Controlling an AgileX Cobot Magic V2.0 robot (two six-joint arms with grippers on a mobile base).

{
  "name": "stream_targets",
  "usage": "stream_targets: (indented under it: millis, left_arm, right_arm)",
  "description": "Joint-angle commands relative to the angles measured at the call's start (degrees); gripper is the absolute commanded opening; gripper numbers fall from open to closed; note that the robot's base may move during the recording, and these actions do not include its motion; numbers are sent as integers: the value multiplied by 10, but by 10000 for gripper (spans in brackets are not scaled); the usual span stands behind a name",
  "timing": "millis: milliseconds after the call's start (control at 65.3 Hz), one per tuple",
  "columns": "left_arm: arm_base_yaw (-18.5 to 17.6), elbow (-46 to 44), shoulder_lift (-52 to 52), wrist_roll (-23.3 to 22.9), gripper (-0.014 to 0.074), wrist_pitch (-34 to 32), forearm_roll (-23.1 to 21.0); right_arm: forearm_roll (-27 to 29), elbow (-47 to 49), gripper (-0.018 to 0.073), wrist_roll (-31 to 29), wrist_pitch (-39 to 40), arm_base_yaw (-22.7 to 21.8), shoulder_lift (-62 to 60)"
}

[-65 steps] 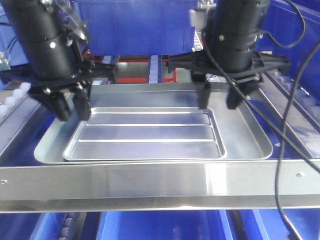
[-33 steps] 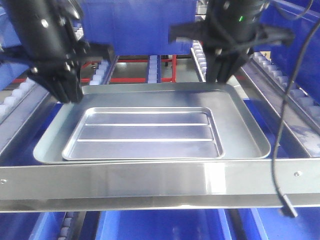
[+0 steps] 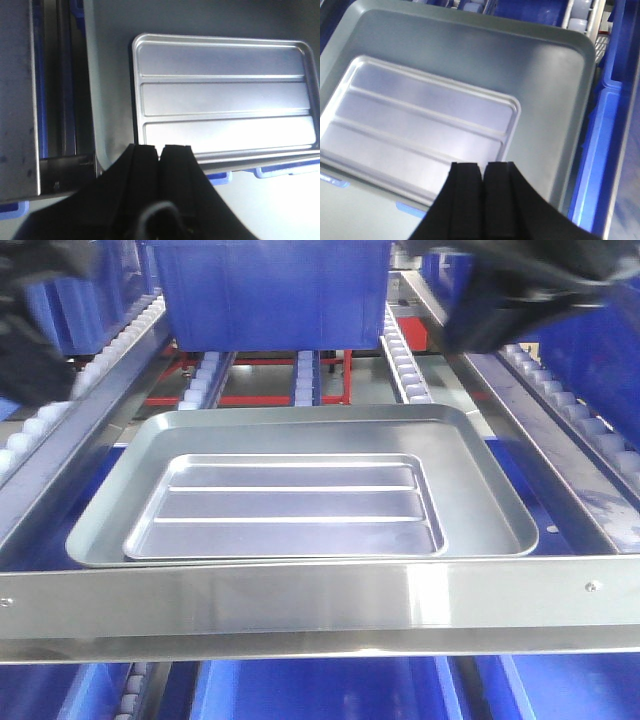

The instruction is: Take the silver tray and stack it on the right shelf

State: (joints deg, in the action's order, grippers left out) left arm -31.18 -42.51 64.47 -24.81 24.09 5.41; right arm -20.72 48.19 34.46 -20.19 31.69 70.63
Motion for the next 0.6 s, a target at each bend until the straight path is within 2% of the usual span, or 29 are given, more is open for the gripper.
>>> stream_targets:
  millis: [0, 153, 230, 368, 475, 582]
  left_arm:
    - [-17, 27, -83, 1, -90, -57, -1]
    - [-58, 112, -202, 1, -91, -108, -1]
    - [-73, 151, -260, 1, -91, -129, 15]
    - [-80, 213, -356, 1, -91, -157, 96]
    - [-80, 223, -418, 1, -91, -157, 165]
    - [-80, 223, -454, 1, -91, -158, 174]
  right_arm:
    - [-16, -34, 50, -12, 43, 0, -76]
    - [-36, -106, 50, -13, 42, 0, -185]
    - [-46, -137, 50, -13, 41, 0, -232]
    - [-111, -192, 50, -13, 74, 0, -319]
    - [-142, -215, 50, -13, 127, 0, -382]
    - [-147, -215, 50, -13, 138, 0, -421]
